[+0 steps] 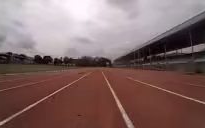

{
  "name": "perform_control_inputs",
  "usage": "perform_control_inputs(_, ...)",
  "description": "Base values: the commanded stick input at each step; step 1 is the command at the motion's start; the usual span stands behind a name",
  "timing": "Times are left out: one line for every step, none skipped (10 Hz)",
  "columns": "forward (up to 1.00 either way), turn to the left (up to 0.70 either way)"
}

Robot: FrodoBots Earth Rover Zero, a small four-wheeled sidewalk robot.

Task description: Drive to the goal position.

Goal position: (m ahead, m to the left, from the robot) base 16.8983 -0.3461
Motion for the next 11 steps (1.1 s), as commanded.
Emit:
perform_control_inputs(0.7,0.0)
perform_control_inputs(0.7,0.0)
perform_control_inputs(0.7,0.0)
perform_control_inputs(0.7,0.0)
perform_control_inputs(0.7,0.0)
perform_control_inputs(0.7,0.0)
perform_control_inputs(0.7,0.0)
perform_control_inputs(0.7,0.0)
perform_control_inputs(0.7,0.0)
perform_control_inputs(0.7,0.0)
perform_control_inputs(0.7,0.0)
